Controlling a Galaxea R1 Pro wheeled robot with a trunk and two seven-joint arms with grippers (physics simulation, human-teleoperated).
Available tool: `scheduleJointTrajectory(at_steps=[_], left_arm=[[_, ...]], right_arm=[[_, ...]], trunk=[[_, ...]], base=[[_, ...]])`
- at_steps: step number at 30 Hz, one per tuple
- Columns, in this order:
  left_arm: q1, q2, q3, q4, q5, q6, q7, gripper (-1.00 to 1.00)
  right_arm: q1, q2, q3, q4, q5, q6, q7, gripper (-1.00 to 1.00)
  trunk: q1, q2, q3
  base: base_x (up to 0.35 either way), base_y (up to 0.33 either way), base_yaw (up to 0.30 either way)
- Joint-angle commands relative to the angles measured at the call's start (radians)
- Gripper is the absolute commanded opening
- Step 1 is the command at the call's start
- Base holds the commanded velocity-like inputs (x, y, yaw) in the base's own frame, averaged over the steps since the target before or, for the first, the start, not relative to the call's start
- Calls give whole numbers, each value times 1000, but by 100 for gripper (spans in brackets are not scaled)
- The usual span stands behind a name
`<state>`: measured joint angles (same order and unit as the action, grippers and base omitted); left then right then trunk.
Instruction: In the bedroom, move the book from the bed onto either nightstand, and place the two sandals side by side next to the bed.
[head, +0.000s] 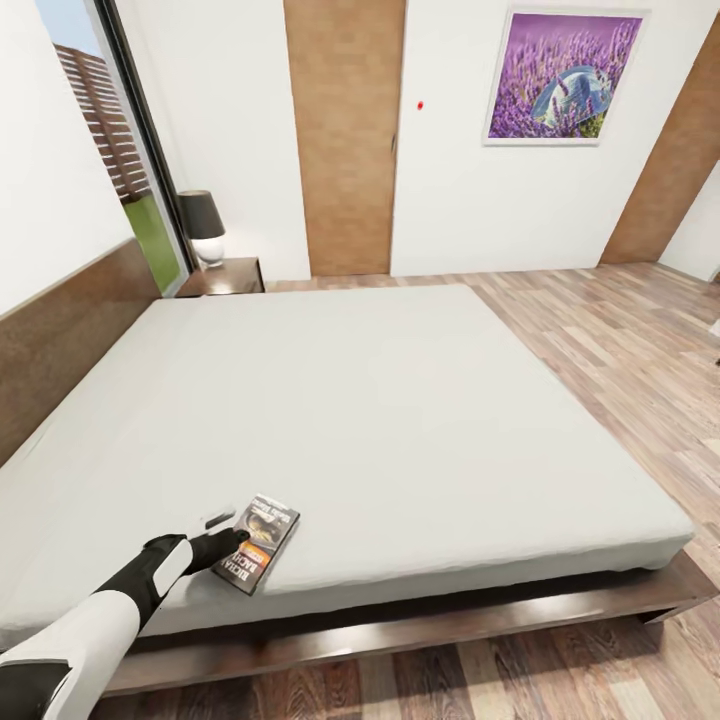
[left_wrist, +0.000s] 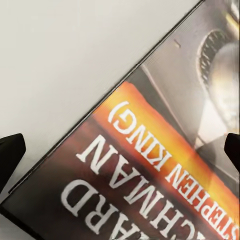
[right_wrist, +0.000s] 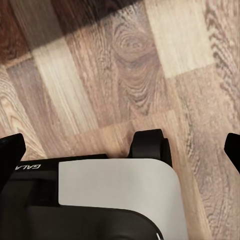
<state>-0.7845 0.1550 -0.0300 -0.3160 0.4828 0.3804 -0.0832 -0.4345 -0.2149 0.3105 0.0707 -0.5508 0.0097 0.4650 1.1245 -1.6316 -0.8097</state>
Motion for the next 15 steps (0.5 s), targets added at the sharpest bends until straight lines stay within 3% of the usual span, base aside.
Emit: scheduleJointTrajectory(at_steps=[1,15], left_arm=[[1,-15,-1,0,32,6,-7,100],[1,-15,-1,0,32,7,-7,100]], right_arm=[[-2,0,7,3,-11,1,6,100],[-1,0,7,3,-11,1,6,100]], trunk=[[0,0,-1],[-8,14,5]], base=[[0,0,-40],[0,0,-5]])
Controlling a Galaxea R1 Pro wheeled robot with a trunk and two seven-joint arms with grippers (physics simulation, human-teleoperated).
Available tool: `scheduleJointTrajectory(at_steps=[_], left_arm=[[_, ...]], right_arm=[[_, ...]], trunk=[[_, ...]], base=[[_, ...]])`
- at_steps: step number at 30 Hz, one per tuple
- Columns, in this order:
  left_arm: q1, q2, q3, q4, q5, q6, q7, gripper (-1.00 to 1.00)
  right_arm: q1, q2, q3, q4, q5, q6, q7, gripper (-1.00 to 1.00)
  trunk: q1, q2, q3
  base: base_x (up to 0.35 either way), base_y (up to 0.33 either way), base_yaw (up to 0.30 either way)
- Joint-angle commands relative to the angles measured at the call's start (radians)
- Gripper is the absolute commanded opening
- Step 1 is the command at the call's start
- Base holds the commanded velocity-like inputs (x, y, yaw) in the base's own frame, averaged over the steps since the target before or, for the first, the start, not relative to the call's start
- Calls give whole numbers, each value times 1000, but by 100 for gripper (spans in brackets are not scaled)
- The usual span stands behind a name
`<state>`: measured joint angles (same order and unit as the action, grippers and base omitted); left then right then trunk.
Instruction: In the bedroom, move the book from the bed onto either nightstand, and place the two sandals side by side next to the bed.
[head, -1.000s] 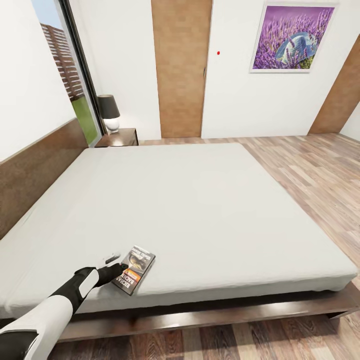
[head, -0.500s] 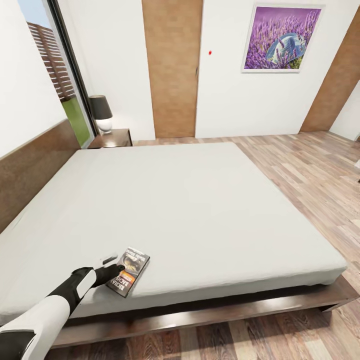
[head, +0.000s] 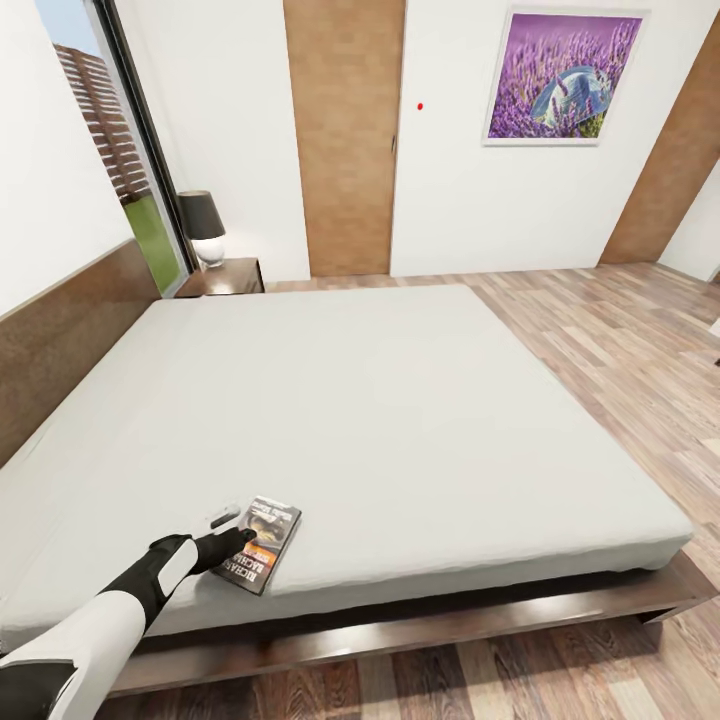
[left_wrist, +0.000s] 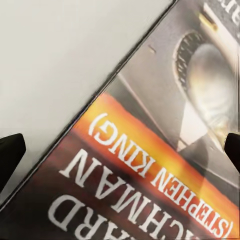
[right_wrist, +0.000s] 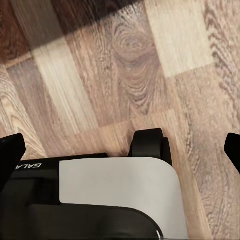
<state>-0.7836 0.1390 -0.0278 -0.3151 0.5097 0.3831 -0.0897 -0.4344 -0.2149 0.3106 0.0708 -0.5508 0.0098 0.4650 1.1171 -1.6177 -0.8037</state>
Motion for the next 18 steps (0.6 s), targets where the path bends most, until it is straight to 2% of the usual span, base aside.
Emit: scheduleJointTrajectory(at_steps=[1,4,18], left_arm=[[0,1,-3,-1,5,4,-1,100],[0,1,-3,-1,5,5,-1,100],[0,1,-3,-1,5,5,-1,100]], right_arm=[[-1,0,7,3,-11,1,6,100],[-1,0,7,3,-11,1,6,100],[-1,0,7,3,-11,2,6,100]], trunk=[[-4,7,2],[-16,28,12],[-16,28,12]], base=[[0,0,0],[0,0,0],[0,0,0]])
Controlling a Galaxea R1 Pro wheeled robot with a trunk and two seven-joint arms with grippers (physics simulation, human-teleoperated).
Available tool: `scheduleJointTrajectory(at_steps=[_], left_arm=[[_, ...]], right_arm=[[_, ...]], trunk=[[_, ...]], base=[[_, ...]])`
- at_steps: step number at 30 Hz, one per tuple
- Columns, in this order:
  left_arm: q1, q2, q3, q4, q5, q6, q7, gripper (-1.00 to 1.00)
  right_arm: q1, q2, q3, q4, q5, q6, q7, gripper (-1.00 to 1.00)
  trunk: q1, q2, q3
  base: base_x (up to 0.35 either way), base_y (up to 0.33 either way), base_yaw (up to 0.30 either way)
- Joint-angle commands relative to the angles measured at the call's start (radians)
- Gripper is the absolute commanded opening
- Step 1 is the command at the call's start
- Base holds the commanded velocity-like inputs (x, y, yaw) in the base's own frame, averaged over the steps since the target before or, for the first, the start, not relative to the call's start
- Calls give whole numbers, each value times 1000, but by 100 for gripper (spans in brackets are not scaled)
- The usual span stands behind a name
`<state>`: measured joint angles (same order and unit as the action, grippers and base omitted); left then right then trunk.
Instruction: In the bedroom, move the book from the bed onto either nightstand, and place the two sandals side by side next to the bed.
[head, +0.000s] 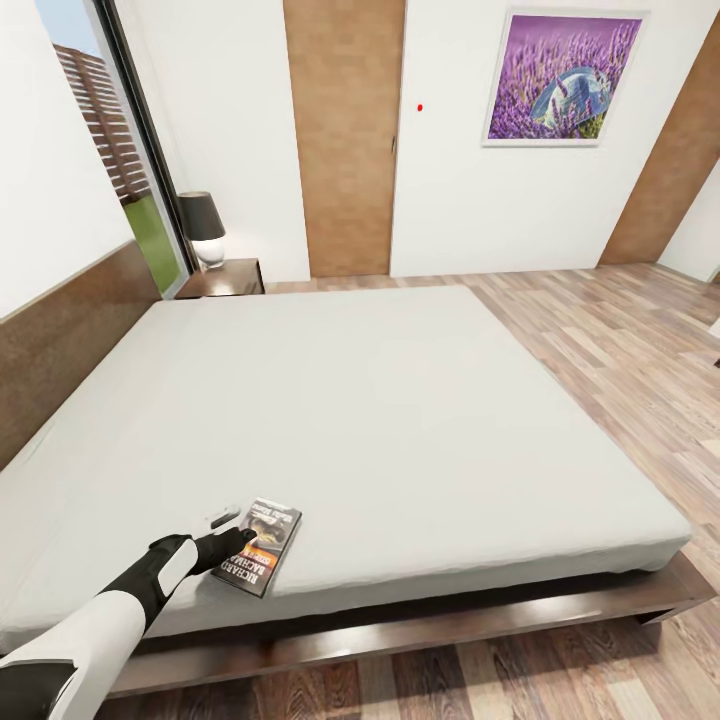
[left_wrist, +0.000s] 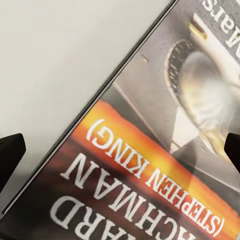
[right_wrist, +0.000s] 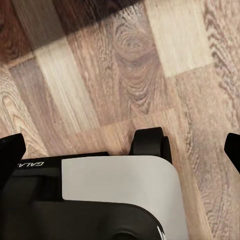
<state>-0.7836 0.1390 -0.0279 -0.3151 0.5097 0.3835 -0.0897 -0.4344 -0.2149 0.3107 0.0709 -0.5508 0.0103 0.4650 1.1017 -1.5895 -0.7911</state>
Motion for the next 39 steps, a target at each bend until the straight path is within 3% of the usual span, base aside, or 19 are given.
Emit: scheduleJointTrajectory(at_steps=[1,5,39], left_arm=[[0,1,-3,-1,5,4,-1,100],[0,1,-3,-1,5,5,-1,100],[0,1,-3,-1,5,4,-1,100]], right_arm=[[-1,0,7,3,-11,1,6,100],[-1,0,7,3,-11,1,6,100],[-1,0,7,4,-9,0,6,100]], trunk=[[0,0,-1],[-12,21,9],[-12,21,9]], base=[[0,0,0],[0,0,0],[0,0,-27]])
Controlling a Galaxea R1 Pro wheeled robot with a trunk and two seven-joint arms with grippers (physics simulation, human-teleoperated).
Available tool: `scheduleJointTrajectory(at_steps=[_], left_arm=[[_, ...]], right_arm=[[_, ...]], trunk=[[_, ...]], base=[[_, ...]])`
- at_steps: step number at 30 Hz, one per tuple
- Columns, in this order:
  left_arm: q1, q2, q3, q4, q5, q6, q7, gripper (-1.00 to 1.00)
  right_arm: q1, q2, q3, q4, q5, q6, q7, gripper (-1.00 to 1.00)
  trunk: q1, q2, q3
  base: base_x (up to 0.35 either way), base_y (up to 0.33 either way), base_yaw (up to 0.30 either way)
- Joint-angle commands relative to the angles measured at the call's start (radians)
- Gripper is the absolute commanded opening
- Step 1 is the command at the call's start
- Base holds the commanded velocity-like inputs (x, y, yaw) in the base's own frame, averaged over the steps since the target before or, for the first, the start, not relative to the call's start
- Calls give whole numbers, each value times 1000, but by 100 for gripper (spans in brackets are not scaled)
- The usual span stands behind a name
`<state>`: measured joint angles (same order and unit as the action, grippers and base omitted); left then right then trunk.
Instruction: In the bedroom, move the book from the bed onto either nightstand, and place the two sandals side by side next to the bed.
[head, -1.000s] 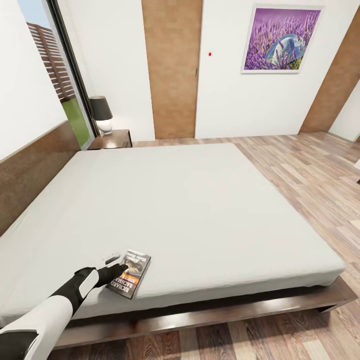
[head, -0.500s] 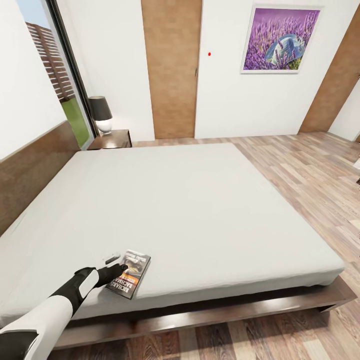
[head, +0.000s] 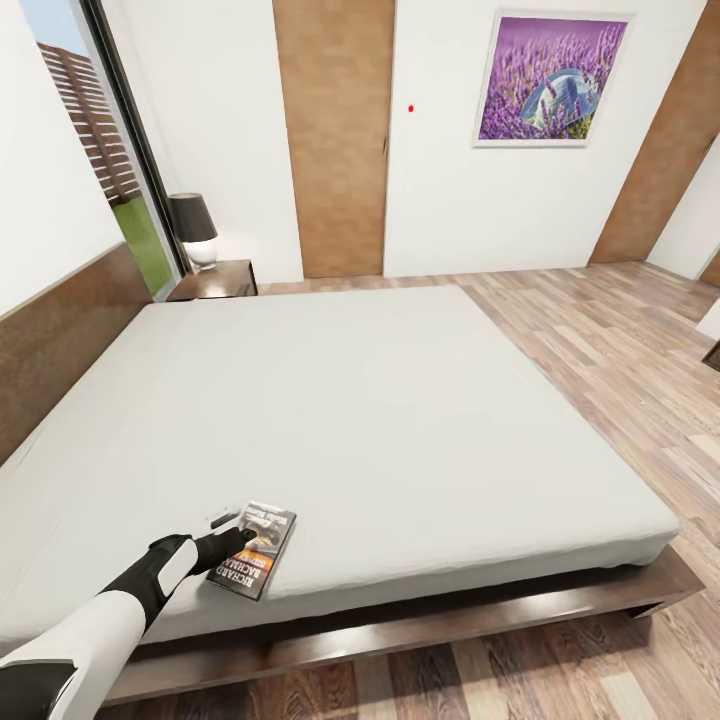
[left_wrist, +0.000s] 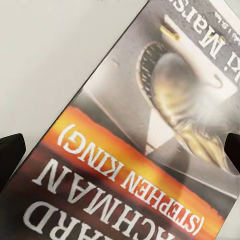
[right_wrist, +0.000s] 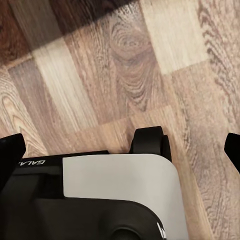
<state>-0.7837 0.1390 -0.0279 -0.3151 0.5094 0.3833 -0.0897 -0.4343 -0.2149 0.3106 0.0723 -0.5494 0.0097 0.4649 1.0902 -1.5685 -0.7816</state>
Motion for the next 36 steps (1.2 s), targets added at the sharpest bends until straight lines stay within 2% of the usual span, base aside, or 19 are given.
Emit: scheduleJointTrajectory(at_steps=[1,36], left_arm=[[0,1,-3,-1,5,4,-1,100],[0,1,-3,-1,6,5,-1,100]], right_arm=[[-1,0,7,3,-11,1,6,100],[-2,0,7,3,-9,1,5,100]], trunk=[[0,0,-1],[0,0,-1]], base=[[0,0,0],[0,0,-23]])
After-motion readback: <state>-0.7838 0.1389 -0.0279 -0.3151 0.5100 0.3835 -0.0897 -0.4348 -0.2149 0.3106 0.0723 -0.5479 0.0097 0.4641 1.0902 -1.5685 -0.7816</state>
